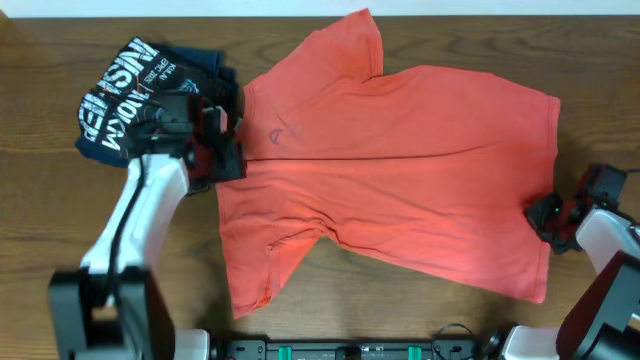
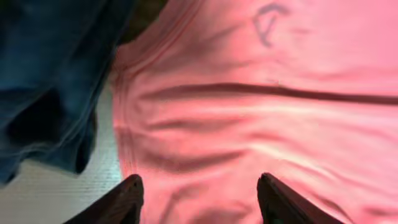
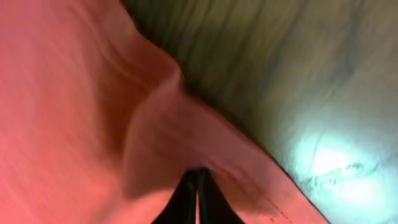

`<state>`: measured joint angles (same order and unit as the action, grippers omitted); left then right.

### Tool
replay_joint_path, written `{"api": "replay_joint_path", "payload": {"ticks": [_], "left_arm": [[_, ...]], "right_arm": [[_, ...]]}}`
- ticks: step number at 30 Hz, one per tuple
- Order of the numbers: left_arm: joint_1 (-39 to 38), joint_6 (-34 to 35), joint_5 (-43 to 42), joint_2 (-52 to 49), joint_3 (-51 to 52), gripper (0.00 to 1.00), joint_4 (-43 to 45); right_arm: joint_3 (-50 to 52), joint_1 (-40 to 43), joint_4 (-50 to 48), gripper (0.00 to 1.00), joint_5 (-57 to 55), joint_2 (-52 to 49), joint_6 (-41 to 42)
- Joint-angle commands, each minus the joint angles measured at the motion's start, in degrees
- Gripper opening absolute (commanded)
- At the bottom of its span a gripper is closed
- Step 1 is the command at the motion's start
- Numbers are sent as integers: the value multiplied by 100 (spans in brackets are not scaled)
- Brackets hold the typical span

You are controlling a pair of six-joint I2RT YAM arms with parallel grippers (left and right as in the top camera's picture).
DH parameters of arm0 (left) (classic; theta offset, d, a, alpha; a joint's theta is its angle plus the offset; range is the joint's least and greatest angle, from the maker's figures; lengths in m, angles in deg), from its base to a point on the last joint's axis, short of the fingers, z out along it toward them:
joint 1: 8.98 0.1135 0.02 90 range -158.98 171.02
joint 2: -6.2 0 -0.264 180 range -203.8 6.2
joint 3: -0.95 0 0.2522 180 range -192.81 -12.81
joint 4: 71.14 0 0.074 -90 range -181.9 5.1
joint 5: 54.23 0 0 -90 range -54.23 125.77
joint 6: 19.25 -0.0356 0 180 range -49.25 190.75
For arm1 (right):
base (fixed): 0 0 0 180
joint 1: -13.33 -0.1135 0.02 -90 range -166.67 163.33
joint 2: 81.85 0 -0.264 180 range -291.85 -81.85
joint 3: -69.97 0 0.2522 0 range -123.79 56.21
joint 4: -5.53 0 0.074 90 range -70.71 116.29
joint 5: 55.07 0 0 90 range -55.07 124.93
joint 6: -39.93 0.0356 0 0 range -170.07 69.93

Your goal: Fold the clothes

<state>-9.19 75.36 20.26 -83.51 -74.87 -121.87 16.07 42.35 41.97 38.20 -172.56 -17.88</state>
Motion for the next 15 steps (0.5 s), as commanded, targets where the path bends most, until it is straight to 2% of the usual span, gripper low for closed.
{"api": "replay_joint_path", "payload": {"ticks": [1,4,5,7,9,15], "left_arm": [[13,-46,-103,404,-96,64,-352],[13,-24,-103,597,-96,65,-839],[13,-24,-103,612,-96,65,-1019],[13,-20,-103,597,-83,65,-1294],[13,24,-127,586,-74,65,-1517],[-136,-306,-866,595,-74,64,-2028]], "right_arm": [[219,214,-136,1,-1381,-756,702],[-28,474,-304,1,-1137,-868,595],[-138,546,-348,2,-782,-866,310],[-334,629,-291,13,28,-817,-254],[-503,673,-179,19,813,-708,-433],[-664,774,149,27,1969,223,-568]]}}
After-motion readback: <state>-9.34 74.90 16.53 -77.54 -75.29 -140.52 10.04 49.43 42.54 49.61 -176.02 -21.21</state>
